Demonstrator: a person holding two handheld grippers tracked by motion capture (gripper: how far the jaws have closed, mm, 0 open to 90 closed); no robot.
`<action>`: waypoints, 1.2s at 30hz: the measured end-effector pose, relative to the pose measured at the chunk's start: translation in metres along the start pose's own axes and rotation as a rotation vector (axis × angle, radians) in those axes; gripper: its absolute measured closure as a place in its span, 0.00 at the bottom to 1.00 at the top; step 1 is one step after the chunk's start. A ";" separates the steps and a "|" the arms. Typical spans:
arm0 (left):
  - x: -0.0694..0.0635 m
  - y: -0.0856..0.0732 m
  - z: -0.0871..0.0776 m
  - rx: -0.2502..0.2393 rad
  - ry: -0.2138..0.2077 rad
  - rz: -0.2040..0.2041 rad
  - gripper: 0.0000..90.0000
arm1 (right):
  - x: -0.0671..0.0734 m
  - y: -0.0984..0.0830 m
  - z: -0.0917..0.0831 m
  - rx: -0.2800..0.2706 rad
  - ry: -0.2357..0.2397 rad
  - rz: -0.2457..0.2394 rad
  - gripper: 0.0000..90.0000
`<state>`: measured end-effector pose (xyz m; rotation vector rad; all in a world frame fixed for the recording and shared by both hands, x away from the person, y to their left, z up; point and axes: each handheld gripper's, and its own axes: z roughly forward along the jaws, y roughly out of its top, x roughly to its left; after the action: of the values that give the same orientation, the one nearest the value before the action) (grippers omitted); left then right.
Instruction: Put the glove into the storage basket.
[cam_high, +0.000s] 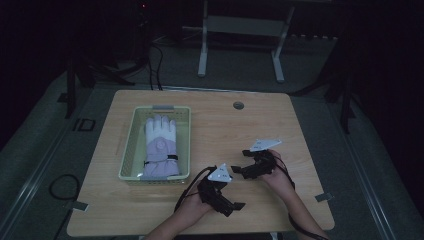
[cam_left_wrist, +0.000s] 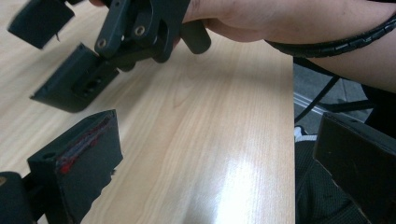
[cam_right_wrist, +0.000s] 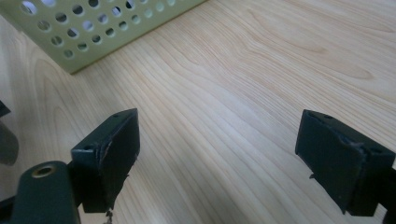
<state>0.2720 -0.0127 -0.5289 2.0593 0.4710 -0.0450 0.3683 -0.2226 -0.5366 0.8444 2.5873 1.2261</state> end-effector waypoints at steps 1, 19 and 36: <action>0.000 -0.001 0.002 -0.006 -0.001 0.002 0.01 | -0.001 -0.002 -0.002 0.000 0.000 0.001 0.15; -0.001 -0.030 0.026 -0.004 0.022 0.018 0.01 | -0.017 -0.043 -0.037 0.024 -0.116 0.025 0.14; 0.001 -0.041 0.013 -0.110 0.078 -0.024 0.01 | -0.029 -0.077 -0.060 -0.131 -0.187 0.035 0.14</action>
<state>0.2610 -0.0054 -0.5701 1.9524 0.5344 0.0463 0.3378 -0.3169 -0.5584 0.9330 2.3287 1.2459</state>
